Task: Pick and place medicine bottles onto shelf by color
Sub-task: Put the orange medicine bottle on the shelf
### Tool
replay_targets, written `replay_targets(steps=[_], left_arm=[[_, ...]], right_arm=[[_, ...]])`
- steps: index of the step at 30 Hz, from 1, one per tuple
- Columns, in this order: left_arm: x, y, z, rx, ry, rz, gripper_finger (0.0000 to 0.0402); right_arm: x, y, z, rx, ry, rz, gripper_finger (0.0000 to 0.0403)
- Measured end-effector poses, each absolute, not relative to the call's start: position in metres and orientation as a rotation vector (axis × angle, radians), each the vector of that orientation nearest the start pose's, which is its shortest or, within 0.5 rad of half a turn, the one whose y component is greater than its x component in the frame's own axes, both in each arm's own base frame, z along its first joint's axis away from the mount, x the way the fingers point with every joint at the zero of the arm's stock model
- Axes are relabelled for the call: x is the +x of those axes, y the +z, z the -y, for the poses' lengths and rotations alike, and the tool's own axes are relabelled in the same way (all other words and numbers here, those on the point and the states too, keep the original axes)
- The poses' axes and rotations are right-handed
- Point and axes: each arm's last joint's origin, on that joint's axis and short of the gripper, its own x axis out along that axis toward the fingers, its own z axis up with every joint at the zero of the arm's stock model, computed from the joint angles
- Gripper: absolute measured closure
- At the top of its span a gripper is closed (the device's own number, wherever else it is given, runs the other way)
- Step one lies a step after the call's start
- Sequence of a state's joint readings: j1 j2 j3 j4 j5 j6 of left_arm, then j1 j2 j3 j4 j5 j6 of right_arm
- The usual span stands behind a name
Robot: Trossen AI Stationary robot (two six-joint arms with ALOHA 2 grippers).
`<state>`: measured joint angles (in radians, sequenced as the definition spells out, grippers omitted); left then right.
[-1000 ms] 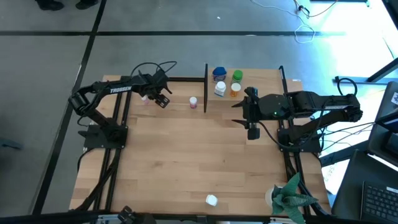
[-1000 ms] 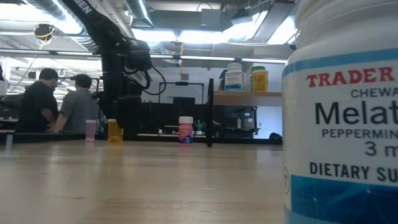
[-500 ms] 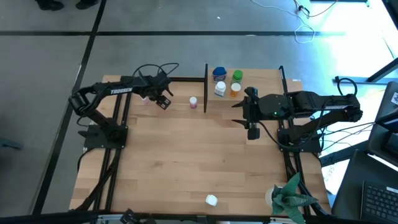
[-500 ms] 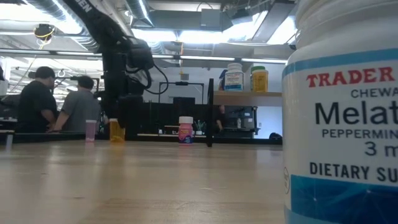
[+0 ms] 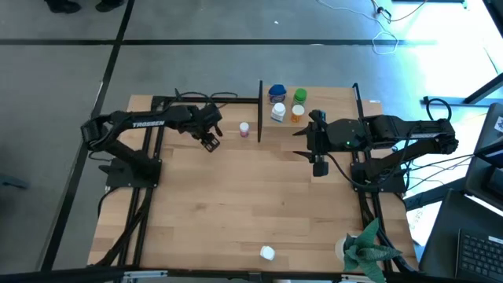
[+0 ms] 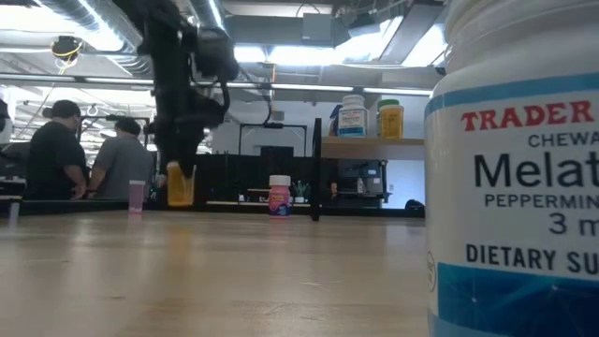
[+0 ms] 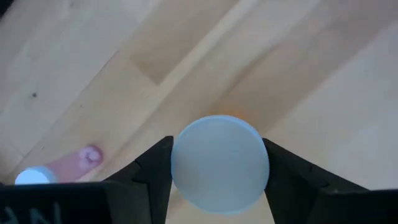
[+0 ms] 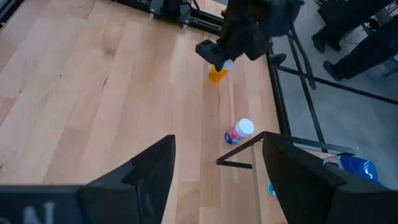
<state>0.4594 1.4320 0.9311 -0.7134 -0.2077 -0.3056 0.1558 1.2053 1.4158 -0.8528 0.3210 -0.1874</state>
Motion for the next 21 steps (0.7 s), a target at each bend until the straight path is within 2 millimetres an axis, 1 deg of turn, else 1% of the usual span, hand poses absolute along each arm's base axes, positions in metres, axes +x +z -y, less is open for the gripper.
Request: replay_targets(steps=[4, 11, 16, 18, 21], left_arm=[[0.240, 0.237, -0.101, -0.390, 0.710, -1.063, 0.0214], [0.261, 0.285, -0.063, -0.351, 0.577, -0.901, 0.0214], [0.271, 0.308, -0.036, -0.304, 0.486, -0.829, 0.0214], [0.274, 0.316, -0.026, -0.276, 0.475, -0.802, 0.0214], [0.276, 0.329, -0.012, -0.230, 0.474, -0.754, 0.0213]], right_arm=[[0.228, 0.403, -0.026, -0.333, -0.101, -0.639, 0.0161], [0.228, 0.403, -0.026, -0.332, -0.100, -0.639, 0.0161], [0.228, 0.404, -0.027, -0.350, -0.094, -0.629, 0.0161], [0.228, 0.404, -0.027, -0.326, -0.095, -0.626, 0.0161], [0.230, 0.406, -0.027, -0.333, -0.093, -0.605, 0.0161]])
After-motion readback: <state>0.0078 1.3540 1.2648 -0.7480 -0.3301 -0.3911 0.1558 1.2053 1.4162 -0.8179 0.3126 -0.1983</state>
